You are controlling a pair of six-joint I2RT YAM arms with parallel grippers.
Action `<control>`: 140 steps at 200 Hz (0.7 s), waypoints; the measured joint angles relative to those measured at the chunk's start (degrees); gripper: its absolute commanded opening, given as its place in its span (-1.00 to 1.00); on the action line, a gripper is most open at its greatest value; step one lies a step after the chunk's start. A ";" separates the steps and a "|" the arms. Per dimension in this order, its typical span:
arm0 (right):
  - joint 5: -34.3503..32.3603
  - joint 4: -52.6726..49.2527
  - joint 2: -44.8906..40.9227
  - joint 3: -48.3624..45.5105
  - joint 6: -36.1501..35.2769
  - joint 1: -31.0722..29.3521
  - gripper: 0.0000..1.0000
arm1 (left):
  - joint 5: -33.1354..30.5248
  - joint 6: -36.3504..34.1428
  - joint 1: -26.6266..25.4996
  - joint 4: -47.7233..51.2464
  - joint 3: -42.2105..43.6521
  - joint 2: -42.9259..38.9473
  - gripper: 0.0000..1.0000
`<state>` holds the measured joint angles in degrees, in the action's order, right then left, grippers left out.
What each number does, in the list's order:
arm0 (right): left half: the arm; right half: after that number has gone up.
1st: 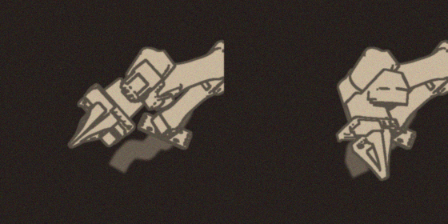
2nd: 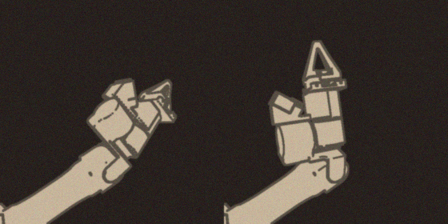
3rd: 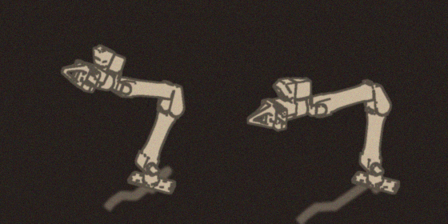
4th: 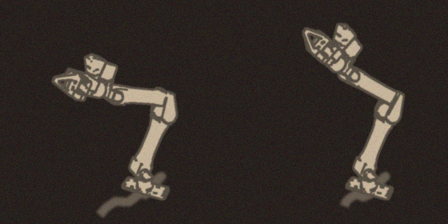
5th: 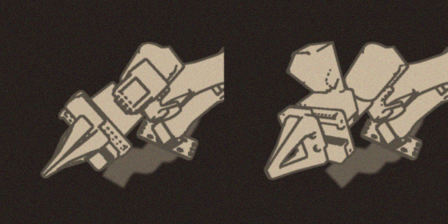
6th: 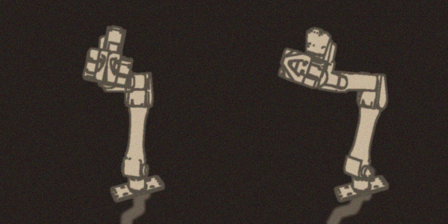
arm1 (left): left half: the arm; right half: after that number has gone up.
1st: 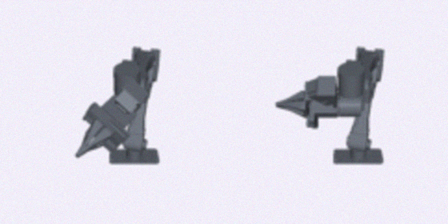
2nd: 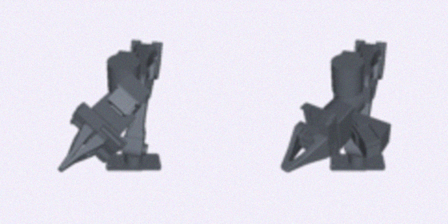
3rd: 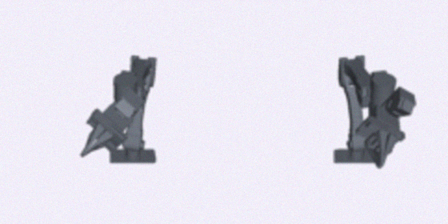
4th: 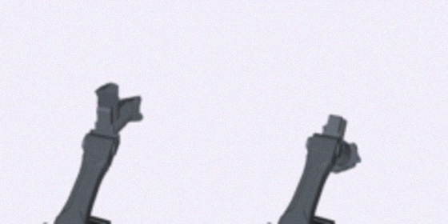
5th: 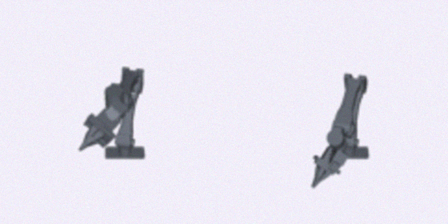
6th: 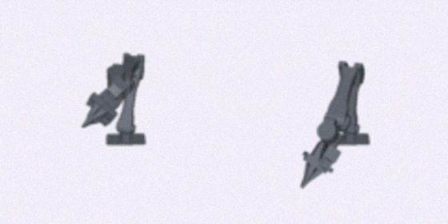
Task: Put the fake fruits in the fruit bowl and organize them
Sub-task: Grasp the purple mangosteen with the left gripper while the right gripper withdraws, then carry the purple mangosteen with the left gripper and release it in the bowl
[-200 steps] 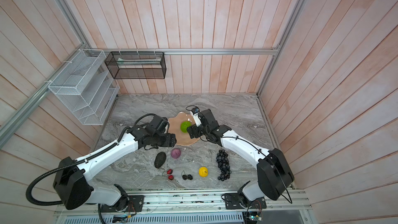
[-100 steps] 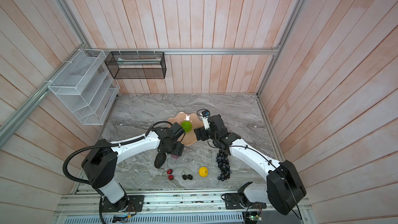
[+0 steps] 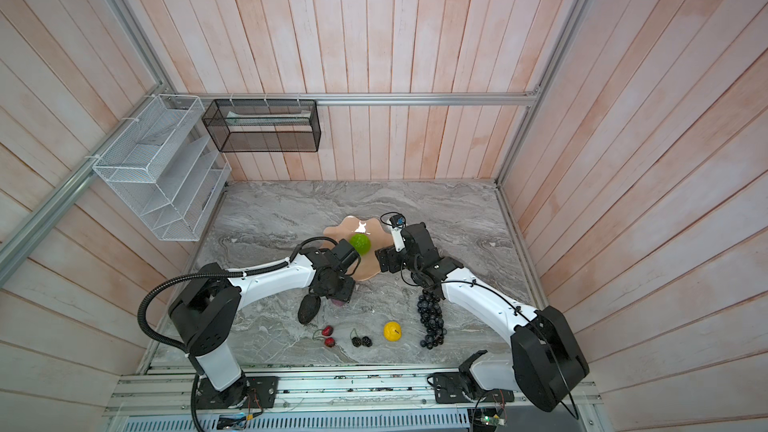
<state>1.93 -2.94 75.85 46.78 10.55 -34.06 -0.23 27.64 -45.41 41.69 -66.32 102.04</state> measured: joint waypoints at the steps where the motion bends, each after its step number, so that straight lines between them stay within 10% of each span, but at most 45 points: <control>1: 0.02 0.00 0.02 0.00 0.00 0.00 0.76 | 0.00 -0.09 0.00 -0.04 0.02 0.00 0.15; 34: 0.09 0.11 0.33 0.00 0.00 0.00 0.76 | 0.70 -0.20 0.35 -1.05 0.59 -0.22 -0.17; 140: 0.28 -0.09 1.31 1.03 0.02 0.00 0.74 | 7.10 -0.96 1.99 4.44 0.37 -8.52 -0.20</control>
<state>2.22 -3.03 77.17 47.81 10.57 -34.06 6.87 26.68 -43.42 46.13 -65.95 93.51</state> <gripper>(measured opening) 0.869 0.464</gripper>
